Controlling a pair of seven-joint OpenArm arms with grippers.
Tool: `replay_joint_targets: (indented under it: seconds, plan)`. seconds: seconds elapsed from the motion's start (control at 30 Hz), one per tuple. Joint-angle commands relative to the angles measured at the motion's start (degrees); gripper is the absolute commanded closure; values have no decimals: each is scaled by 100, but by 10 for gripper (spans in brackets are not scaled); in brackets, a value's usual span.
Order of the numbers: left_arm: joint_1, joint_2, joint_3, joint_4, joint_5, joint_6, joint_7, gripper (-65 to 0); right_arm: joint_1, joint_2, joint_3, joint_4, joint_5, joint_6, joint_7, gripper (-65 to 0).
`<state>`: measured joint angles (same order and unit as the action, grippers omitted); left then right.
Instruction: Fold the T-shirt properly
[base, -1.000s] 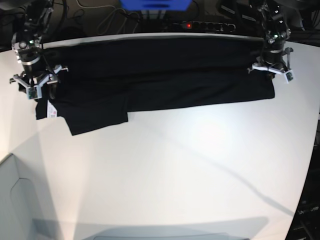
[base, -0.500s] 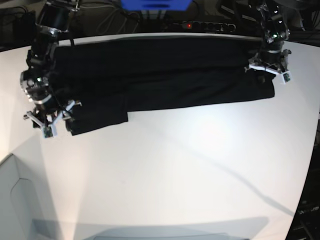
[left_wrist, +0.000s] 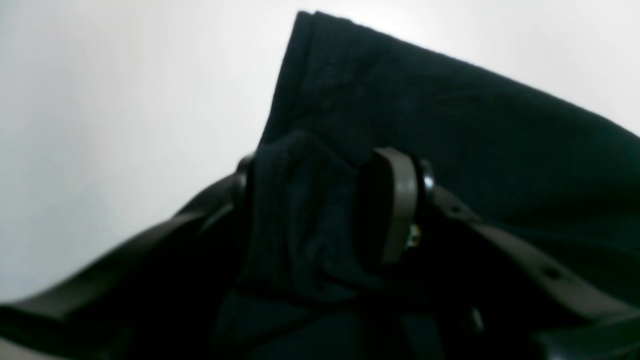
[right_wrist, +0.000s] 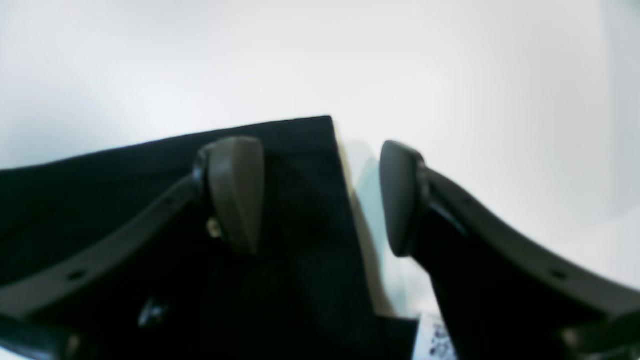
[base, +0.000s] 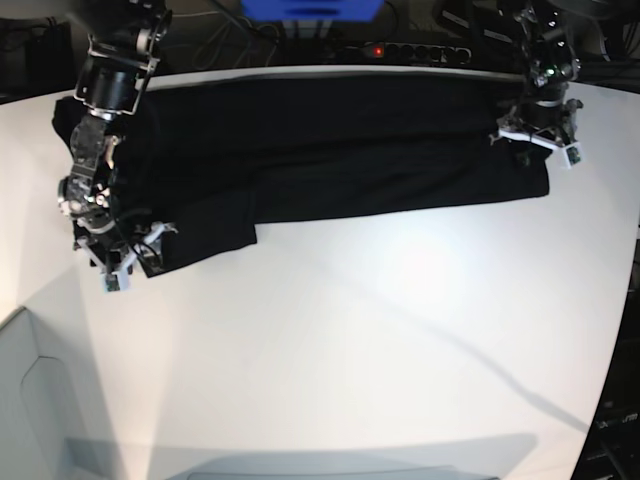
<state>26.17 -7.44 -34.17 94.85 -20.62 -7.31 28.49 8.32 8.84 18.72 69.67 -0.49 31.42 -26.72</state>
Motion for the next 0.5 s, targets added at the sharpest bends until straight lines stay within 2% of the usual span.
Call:
replay_joint_targets:
  seconds: [0.0, 0.03, 0.17, 0.2, 0.37, 0.47]
  plan:
    - [16, -60, -33, 76, -8, -3, -119, -298, 25, 52, 5, 35, 10, -8, -128, -342]
    - [7, -60, -33, 76, -8, -3, -119, -298, 25, 52, 5, 35, 10, -8, -128, -304]
    - [7, -60, -33, 76, -8, -3, -119, -298, 25, 43, 40, 70, 10, -8, -128, -41]
    - [7, -60, -33, 76, -8, -3, -119, -298, 25, 43, 49, 158, 10, -8, -146, 0]
    - [7, -69, -33, 76, -8, -3, -119, -298, -555, -1, 58, 1503, 36, -8, -137, 0]
    - [7, -69, -33, 76, -8, -3, -119, -298, -942, -168, 58, 2514, 36, -8, -181, 0]
